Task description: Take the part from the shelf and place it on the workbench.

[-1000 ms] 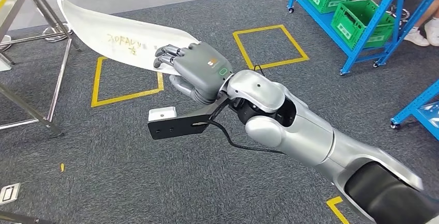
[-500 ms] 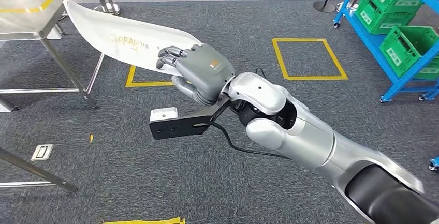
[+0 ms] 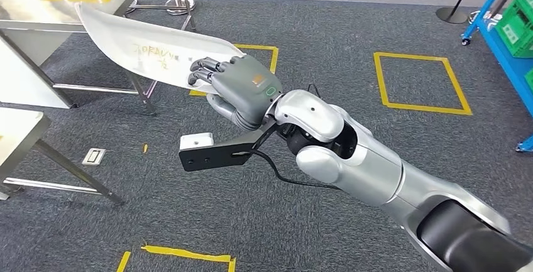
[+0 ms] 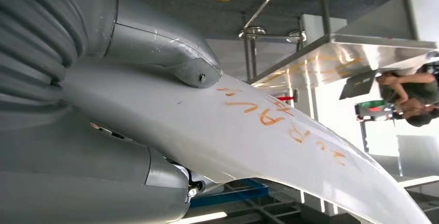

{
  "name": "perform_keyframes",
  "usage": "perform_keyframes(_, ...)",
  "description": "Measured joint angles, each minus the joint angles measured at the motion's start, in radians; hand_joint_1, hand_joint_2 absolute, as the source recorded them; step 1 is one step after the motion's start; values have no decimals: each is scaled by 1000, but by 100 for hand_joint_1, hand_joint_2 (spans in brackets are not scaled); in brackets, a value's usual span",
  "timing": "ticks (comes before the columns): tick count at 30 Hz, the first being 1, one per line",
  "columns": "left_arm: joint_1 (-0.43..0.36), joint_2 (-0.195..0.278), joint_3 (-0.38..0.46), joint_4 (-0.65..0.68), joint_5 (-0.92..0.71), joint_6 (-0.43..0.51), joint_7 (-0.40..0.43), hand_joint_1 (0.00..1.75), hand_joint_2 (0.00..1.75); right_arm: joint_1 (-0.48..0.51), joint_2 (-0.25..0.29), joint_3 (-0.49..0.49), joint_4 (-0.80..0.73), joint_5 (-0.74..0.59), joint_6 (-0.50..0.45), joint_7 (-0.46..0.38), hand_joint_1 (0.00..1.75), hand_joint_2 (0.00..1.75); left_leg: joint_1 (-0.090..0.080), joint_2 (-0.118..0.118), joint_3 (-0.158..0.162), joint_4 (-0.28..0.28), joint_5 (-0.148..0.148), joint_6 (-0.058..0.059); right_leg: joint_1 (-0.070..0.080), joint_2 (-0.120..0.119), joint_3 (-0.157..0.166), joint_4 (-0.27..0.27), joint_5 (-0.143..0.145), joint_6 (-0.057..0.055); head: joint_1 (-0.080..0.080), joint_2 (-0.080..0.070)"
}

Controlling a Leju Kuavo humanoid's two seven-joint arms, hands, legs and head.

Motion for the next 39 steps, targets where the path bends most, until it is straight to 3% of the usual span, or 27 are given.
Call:
perform_keyframes(2, 2, 1, 0, 0, 0, 0, 0, 0, 175, 2, 0, 0, -1, 3, 1, 2, 175, 175, 0, 20, 56, -98, 56, -1, 0, -25, 2, 4, -5, 5, 0, 0)
perform_keyframes(4, 0, 2, 0, 0, -1, 0, -1, 0, 175, 1, 0, -1, -2, 5, 2, 3, 175, 175, -4, 70, 122, -219, 97, 8, 5, -45, 4, 10, -13, 15, 0, 0)
perform_keyframes(6, -2, 3, 0, 0, -2, 0, -3, 0, 175, 0, 0, -2, -4, 7, 3, 1, 175, 175, -8, 88, 141, -258, 101, 26, 13, -64, 8, 14, -19, 25, 3, 0)
perform_keyframes(8, -1, 3, 0, 0, -3, 0, -3, 0, 175, -1, 0, -4, -4, 9, 3, -3, 175, 175, -6, 60, 139, -258, 104, 42, 13, -82, 13, 13, -24, 36, 5, 0)
perform_keyframes(9, 0, 2, 0, 0, -4, 0, -3, 0, 175, -2, 0, -5, -4, 10, 3, -4, 175, 175, -4, 48, 140, -259, 106, 48, 11, -71, 12, 22, -33, 43, 5, 0)
perform_keyframes(10, 1, 2, 1, 0, -4, 0, -3, 0, 175, -3, 0, -6, -5, 11, 3, -6, 175, 175, -1, 36, 140, -261, 108, 53, 7, -48, 3, 47, -50, 49, 6, 0)
perform_keyframes(12, -1, 2, 1, 0, -4, 0, -4, 0, 175, -2, -4, -7, -5, 12, 4, -8, 175, 175, 2, 11, 139, -262, 111, 61, 1, 15, -46, 156, -107, 58, 9, 0)
perform_keyframes(14, -2, 2, 1, 0, -4, 0, -4, 0, 175, 5, -8, -7, -5, 12, 5, -8, 175, 175, 2, -19, 137, -261, 112, 64, 0, 40, -108, 275, -148, 61, 9, 0)
perform_keyframes(15, -2, 2, 1, 0, -4, 0, -4, 0, 175, 9, -10, -7, -5, 12, 5, -7, 175, 175, 1, -35, 136, -260, 112, 65, -1, 44, -122, 294, -143, 60, 10, 0)
perform_keyframes(16, -1, 2, 1, 0, -4, 0, -4, 0, 175, 11, -11, -7, -6, 13, 5, -7, 175, 175, 1, -51, 136, -258, 112, 64, -1, 48, -117, 272, -119, 57, 10, 0)
perform_keyframes(17, -1, 2, 1, 0, -5, 0, -4, 0, 175, 11, -11, -7, -6, 13, 5, -6, 175, 175, 1, -65, 137, -257, 112, 63, -1, 56, -94, 215, -82, 53, 10, 0)
perform_keyframes(19, -1, 0, 1, 0, -6, 0, -4, 0, 175, 11, -11, -7, -8, 14, 5, -5, 175, 175, 2, -92, 135, -255, 113, 57, -1, 101, -37, 80, -22, 43, 9, 0)
perform_keyframes(21, -2, 0, 0, 0, -7, 0, -4, 0, 175, 13, -11, -8, -12, 17, 6, 0, 175, 175, 4, -116, 128, -257, 117, 44, 1, 127, -12, 19, -6, 39, 11, 0)
perform_keyframes(23, 1, 2, 0, 0, -9, 0, -5, 0, 175, 16, -10, -8, -19, 25, 7, 7, 175, 175, 7, -136, 122, -264, 122, 29, 2, 105, -9, 14, -3, 32, 12, 0)
perform_keyframes(24, 4, 1, 0, 0, -10, -2, -5, 0, 175, 18, -8, -9, -23, 30, 7, 9, 175, 175, 5, -124, 119, -262, 121, 24, 0, 93, -5, 8, -1, 26, 11, 0)
perform_keyframes(26, 6, 2, 1, 1, -10, -8, -4, 0, 175, 25, -4, -12, -33, 41, 9, 9, 175, 175, 0, -65, 95, -214, 91, 18, -5, 67, 4, -4, 5, 13, 5, 0)
perform_keyframes(27, 5, 1, 1, 0, -10, -11, -4, 0, 175, 30, -3, -14, -37, 45, 11, 9, 175, 175, -1, -29, 70, -159, 61, 16, -4, 54, 6, -6, 5, 9, 2, 0)
perform_keyframes(28, 3, 2, 1, 0, -11, -12, -4, 0, 175, 35, -3, -16, -39, 49, 13, 9, 175, 175, -1, -11, 38, -92, 28, 14, -4, 40, 6, -6, 4, 6, 0, 0)
perform_keyframes(30, 0, 3, 1, 0, -11, -12, -4, 0, 175, 49, -3, -19, -40, 55, 16, 9, 175, 175, 0, 0, -9, 9, -7, 8, -3, 10, 6, -5, 1, 4, 0, 0)
perform_keyframes(31, 1, 3, 1, 0, -11, -12, -3, 0, 175, 54, -3, -20, -41, 56, 18, 9, 175, 175, 1, 3, -9, 13, 1, 5, -3, -3, 6, -4, 0, 5, 0, 0)
perform_keyframes(32, 2, 4, 1, 0, -11, -12, -3, 0, 175, 57, -3, -22, -43, 57, 18, 9, 175, 175, 2, 9, 15, -27, 27, 4, -3, -16, 7, -2, -2, 8, 0, 0)
perform_keyframes(34, 2, 4, 1, 0, -12, -12, -2, 0, 175, 58, -2, -26, -48, 59, 18, 9, 175, 175, -1, 51, 92, -163, 85, 5, -1, -39, 9, 6, -10, 17, -1, 0)
perform_keyframes(36, 0, 5, 1, 0, -12, -12, -3, 0, 175, 58, -1, -28, -51, 61, 19, 9, 175, 175, -4, 84, 134, -245, 106, 22, 7, -58, 10, 14, -18, 28, 0, 0)
perform_keyframes(37, -1, 4, 2, 0, -13, -12, -3, 0, 175, 58, -1, -30, -53, 62, 20, 8, 175, 175, -5, 83, 134, -250, 103, 32, 11, -68, 11, 14, -21, 32, 1, 0)
perform_keyframes(39, 0, 5, 2, 0, -13, -13, -3, 0, 175, 58, -1, -31, -55, 65, 21, 7, 175, 175, -2, 56, 131, -250, 107, 48, 11, -83, 16, 16, -26, 40, 3, 0)
